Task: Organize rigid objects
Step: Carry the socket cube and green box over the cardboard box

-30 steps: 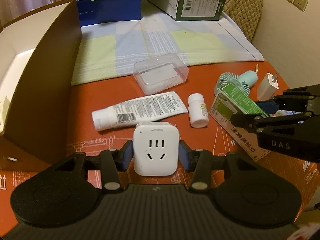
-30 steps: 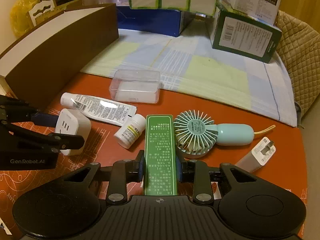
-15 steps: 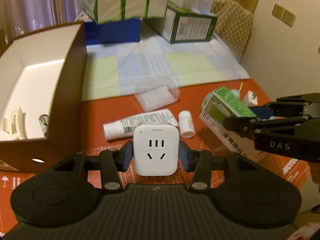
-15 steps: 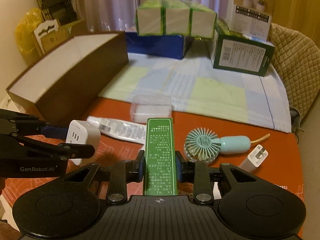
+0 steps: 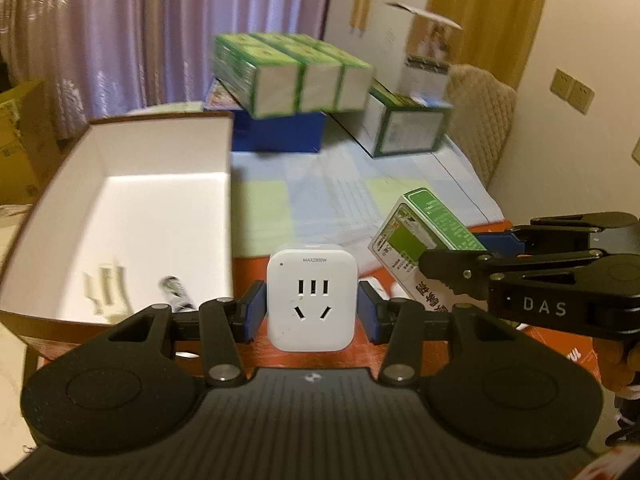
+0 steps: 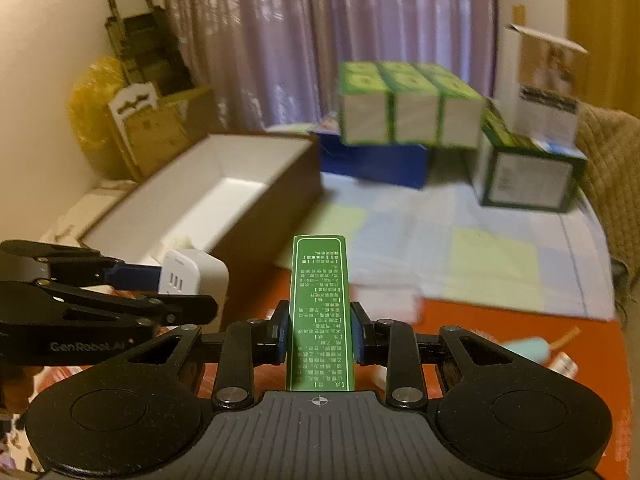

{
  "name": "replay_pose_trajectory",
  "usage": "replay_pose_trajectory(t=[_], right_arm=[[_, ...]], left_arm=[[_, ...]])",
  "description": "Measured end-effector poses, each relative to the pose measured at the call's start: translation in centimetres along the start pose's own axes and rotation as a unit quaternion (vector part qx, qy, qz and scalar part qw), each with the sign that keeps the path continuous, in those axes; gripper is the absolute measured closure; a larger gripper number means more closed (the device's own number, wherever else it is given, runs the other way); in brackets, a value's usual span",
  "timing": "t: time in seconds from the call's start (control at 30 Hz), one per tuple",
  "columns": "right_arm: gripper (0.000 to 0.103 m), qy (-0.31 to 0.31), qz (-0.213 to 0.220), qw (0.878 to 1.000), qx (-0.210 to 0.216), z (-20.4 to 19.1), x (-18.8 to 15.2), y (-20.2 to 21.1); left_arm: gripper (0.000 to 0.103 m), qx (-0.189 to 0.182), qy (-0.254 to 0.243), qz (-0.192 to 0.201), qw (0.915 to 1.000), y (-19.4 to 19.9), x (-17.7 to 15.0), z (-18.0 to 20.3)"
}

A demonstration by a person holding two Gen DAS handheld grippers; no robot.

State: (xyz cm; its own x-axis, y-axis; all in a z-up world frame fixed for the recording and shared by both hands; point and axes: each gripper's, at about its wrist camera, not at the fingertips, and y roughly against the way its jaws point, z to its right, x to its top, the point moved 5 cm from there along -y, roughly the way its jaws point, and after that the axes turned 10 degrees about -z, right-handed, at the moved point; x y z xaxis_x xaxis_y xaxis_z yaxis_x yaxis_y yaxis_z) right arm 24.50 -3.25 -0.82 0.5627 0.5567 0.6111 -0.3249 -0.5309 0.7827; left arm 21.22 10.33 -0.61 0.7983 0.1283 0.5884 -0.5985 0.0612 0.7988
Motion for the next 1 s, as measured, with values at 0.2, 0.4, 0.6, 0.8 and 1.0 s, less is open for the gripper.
replay_pose_trajectory(t=[0.2, 0.4, 0.6, 0.8, 1.0], right_arm=[[0.076, 0.012, 0.016, 0.999, 0.039, -4.6, 3.0, -0.7], [0.076, 0.013, 0.016, 0.998, 0.065, -8.9, 5.5, -3.0], [0.076, 0.004, 0.009, 0.998, 0.061, -11.8, 7.3, -5.8], [0.076, -0.012, -0.003, 1.0, 0.023, -12.8, 8.8, -9.2], [0.076, -0.027, -0.018, 0.999, -0.017, -12.6, 9.7, -12.4]], left_arm=[[0.06, 0.03, 0.017, 0.02, 0.9992, 2.4, 0.8, -4.9], [0.06, 0.058, 0.031, 0.024, 0.9976, 3.2, 1.3, -10.0], [0.06, 0.071, 0.033, 0.019, 0.9968, 2.7, 2.2, -14.0], [0.06, 0.056, 0.031, -0.001, 0.998, 0.5, 3.1, -16.5], [0.06, 0.042, 0.021, -0.027, 0.9986, -2.8, 4.3, -17.8]])
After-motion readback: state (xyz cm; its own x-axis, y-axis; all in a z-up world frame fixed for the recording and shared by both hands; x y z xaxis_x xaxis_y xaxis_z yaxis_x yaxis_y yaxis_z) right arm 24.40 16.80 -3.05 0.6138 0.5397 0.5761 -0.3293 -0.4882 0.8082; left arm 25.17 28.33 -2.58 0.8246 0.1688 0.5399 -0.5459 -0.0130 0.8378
